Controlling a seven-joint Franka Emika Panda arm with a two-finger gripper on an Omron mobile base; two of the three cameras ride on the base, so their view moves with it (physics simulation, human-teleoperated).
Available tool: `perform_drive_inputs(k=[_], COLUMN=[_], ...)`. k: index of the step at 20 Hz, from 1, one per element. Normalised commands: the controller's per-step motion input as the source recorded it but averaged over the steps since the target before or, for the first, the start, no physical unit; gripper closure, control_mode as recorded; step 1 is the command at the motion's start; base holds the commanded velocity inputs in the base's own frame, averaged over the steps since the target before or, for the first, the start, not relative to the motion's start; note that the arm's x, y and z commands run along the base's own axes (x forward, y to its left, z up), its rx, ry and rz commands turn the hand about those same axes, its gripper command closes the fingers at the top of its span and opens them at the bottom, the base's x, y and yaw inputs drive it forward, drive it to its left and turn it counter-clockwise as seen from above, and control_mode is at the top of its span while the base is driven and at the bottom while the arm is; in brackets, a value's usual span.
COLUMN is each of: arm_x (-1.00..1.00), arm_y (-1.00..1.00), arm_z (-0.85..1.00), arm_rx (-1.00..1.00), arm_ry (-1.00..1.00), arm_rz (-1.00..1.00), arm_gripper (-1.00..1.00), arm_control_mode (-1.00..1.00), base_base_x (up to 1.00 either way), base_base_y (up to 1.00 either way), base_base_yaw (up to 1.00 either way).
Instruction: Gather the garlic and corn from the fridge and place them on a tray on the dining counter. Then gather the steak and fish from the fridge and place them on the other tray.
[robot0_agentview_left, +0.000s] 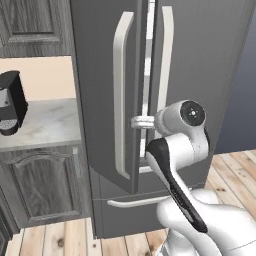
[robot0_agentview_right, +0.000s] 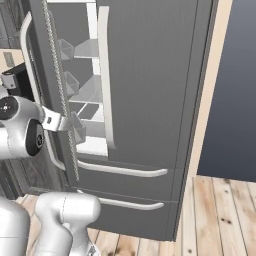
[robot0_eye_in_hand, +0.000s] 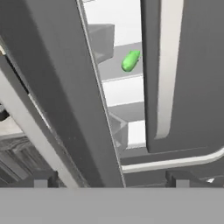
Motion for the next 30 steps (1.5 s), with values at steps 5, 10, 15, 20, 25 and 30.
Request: perform_drive_inputs(k=[5,10,15,20,25,30], arm_x=[0.15,0.42,0.65,0.68,0.41,0.35], arm_y=[-0.57,-0.45,-0.36,-0.1,0.06,0.21], arm_z=[0.44,0.33,0.0,0.06,0.12,0.01], arm_rx=[0.18,0.17,0.16,0.32,0.29,0.15], arm_ry=[-0.02,0.02,0.07,0.08,0.02,0.07], arm_rz=[0.0,0.0,0.0,-0.01,-0.02,-0.01], arm_gripper=[-1.0,-1.0,-1.0,-1.0,-1.0,-1.0], arm_control_mode=[-1.0,-1.0,-1.0,-1.0,-1.0,-1.0], base_base_x=[0.0,0.0,0.0,0.0,0.0,0.0], base_base_y=[0.0,0.0,0.0,0.0,0.0,0.0], base_base_yaw=[0.0,0.0,0.0,0.0,0.0,0.0])
